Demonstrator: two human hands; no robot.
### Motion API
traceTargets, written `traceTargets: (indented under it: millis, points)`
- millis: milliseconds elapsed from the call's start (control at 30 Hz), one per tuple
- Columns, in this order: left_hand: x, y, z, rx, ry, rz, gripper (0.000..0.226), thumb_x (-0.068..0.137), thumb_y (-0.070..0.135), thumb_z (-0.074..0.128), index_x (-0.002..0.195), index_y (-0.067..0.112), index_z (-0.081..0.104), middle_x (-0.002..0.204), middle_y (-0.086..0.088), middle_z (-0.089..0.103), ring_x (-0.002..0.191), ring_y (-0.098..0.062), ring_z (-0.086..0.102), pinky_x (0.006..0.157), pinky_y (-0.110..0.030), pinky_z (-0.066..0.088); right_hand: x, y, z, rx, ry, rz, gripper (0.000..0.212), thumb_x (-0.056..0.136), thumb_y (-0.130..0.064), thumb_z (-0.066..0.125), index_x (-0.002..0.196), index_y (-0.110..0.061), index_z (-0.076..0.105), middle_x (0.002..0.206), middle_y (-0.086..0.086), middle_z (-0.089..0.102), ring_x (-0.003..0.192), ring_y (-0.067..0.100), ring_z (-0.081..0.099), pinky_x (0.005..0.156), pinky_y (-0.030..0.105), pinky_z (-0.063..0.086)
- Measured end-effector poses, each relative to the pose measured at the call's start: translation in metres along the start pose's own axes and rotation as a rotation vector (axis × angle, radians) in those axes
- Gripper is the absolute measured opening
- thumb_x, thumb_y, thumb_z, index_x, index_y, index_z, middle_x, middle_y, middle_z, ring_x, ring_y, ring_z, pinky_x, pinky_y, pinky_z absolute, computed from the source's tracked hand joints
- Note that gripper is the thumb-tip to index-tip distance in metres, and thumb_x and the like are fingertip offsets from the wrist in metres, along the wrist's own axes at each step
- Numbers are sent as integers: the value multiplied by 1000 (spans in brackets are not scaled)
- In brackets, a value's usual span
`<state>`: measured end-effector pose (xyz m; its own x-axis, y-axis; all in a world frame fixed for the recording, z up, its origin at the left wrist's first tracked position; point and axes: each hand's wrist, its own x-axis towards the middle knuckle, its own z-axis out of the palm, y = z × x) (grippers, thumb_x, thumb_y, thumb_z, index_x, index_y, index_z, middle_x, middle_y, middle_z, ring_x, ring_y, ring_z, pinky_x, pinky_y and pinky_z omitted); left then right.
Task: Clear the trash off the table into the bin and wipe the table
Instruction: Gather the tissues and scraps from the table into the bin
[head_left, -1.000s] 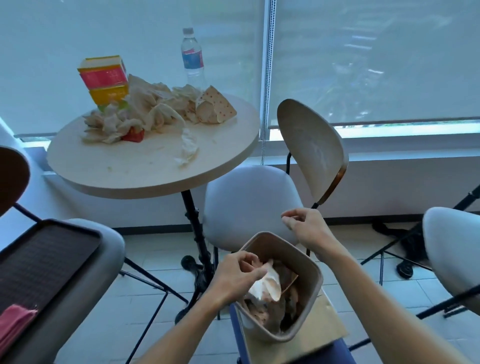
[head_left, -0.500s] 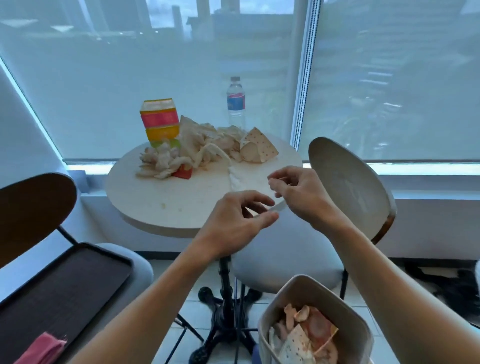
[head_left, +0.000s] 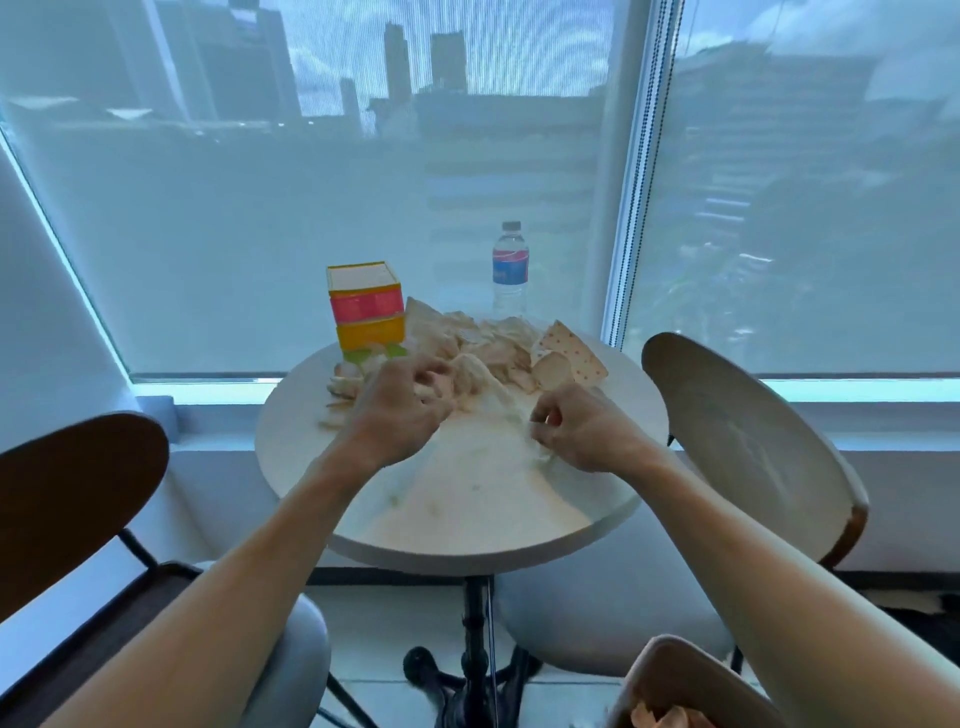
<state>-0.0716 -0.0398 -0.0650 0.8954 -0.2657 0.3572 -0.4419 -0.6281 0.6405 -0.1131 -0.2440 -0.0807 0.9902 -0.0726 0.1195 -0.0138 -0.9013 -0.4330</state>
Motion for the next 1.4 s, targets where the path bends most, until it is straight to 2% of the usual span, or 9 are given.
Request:
traceTargets:
  millis: [133, 267, 467, 633, 833, 1000, 1133, 1267, 1400]
  points:
    - [22, -14, 4, 128, 37, -17, 41, 81, 13, 69, 122, 11, 63, 97, -2, 62, 82, -16, 54, 70, -26, 46, 6, -11, 4, 123, 132, -4, 9, 91, -21, 64, 91, -17, 72, 90, -2, 63, 83, 15, 58, 72, 24, 41]
    - [36, -15, 14, 170, 38, 28, 33, 85, 32, 66, 116, 21, 63, 82, 2, 56, 85, -26, 61, 73, -35, 52, 11, -25, 1, 270, 244, -45, 6, 89, -16, 66, 84, -17, 70, 83, 0, 64, 75, 12, 57, 66, 20, 42]
    - [54, -23, 25, 248, -35, 29, 5, 83, 18, 64, 78, 20, 66, 82, -1, 70, 76, -21, 63, 61, -29, 45, 23, -40, -4, 512, 337, -8, 20, 87, -10, 68, 75, -26, 66, 77, 2, 67, 71, 12, 59, 72, 31, 50]
    - [59, -24, 12, -312, -111, -6, 13, 84, 13, 68, 74, 19, 72, 66, 2, 67, 57, -10, 60, 46, -22, 42, 32, -50, -5, 641, 438, 61, 15, 83, -15, 74, 77, -24, 64, 71, -5, 64, 68, 14, 60, 67, 30, 50]
    - [61, -19, -35, -757, -294, -45, 34, 82, -7, 68, 109, 13, 68, 92, -7, 74, 78, -15, 70, 65, -20, 55, 45, -82, -3, 659, 474, 36, 15, 83, -8, 68, 79, -23, 67, 67, -6, 64, 56, 7, 56, 53, 23, 43]
    - [58, -34, -58, -767, -274, -38, 26, 80, 3, 73, 103, 14, 70, 100, -16, 73, 86, -18, 69, 84, -32, 57, 56, -112, 4, 768, 358, -49, 18, 84, -3, 68, 83, -20, 73, 75, 1, 73, 66, 15, 68, 61, 29, 54]
    - [53, -49, -66, -726, -132, -57, 14, 75, 10, 80, 87, 12, 72, 84, -13, 72, 76, -18, 65, 77, -32, 56, 59, -123, 14, 880, 191, -126, 21, 85, 2, 66, 91, -16, 75, 83, 1, 75, 81, 10, 69, 74, 20, 55]
    - [53, -63, -72, -679, -27, -101, 8, 79, 9, 78, 82, 11, 72, 74, -8, 68, 67, -18, 61, 66, -27, 54, 63, -111, 34, 509, 232, 32, 13, 88, -13, 64, 94, -19, 74, 86, -1, 73, 80, 11, 66, 68, 20, 49]
    - [51, -69, -71, -657, -18, -124, 10, 76, 11, 80, 82, 15, 73, 74, -2, 69, 66, -10, 62, 64, -20, 52, 57, -97, 52, 64, 21, 176, 23, 82, -40, 68, 88, -19, 74, 91, -2, 69, 89, 17, 62, 80, 33, 51]
